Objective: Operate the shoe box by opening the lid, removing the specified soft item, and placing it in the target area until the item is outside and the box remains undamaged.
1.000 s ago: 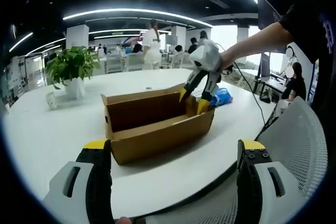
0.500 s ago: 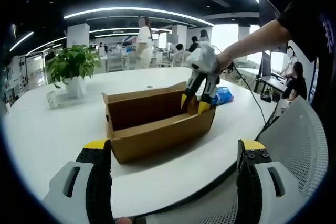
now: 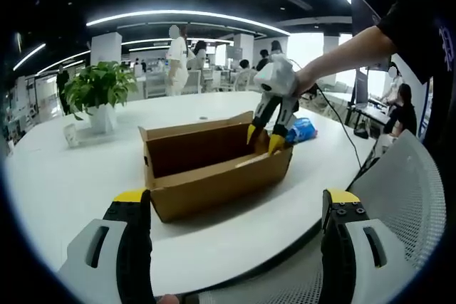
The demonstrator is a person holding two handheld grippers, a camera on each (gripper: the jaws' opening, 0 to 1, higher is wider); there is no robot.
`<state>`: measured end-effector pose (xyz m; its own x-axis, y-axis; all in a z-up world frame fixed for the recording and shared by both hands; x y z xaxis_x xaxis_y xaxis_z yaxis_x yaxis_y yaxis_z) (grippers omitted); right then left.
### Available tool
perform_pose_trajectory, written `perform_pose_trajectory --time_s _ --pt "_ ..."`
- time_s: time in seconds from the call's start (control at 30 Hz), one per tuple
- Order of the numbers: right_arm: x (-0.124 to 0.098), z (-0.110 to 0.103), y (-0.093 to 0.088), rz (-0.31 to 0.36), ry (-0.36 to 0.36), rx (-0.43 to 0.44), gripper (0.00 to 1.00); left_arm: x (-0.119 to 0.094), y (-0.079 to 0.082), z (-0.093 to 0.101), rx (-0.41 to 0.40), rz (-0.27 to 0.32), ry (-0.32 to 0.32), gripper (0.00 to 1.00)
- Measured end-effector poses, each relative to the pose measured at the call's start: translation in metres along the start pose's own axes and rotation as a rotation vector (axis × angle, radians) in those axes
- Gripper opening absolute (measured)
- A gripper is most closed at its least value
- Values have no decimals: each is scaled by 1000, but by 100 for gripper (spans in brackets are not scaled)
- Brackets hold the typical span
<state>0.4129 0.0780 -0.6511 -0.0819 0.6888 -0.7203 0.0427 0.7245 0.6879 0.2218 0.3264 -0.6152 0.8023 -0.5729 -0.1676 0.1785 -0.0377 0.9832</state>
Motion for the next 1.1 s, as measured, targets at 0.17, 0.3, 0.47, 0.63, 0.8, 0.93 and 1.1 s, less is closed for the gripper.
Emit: perform_pose_trajectory --time_s 0.17,0.3,0.47,0.63,0.8,0.93,1.1 --pt "9 -5 -1 -10 31 4 35 0 0 0 2 1 4 99" --pt "17 -7 0 -22 41 -1 34 -1 0 -1 4 0 8 99" --pt "24 -8 1 -20 36 -5 30 -1 0 -1 2 1 14 99" --pt "27 -12 3 -19 33 -16 26 -1 0 -1 2 3 14 99" --pt "31 -14 3 -15 10 -32 20 -1 0 -2 3 4 13 99" --pt "34 -17 3 -17 -11 -59 16 -1 0 -1 5 3 11 99" --pt "35 -18 4 -23 -45 -59 15 -1 0 -1 5 4 9 99"
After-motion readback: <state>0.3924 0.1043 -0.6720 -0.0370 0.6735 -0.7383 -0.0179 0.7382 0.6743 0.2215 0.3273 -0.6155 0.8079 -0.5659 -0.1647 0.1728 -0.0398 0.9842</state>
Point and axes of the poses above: the point that each gripper's makers call its tool centre point, and the gripper's own axes: x roughly forward along the fingers, z roughly to its right, y roughly out of its top, the point moved 9 cm from there along -x, roughly backward along the fingers, and after that the axes turned 11 degrees about z, right-handed, at the moved point
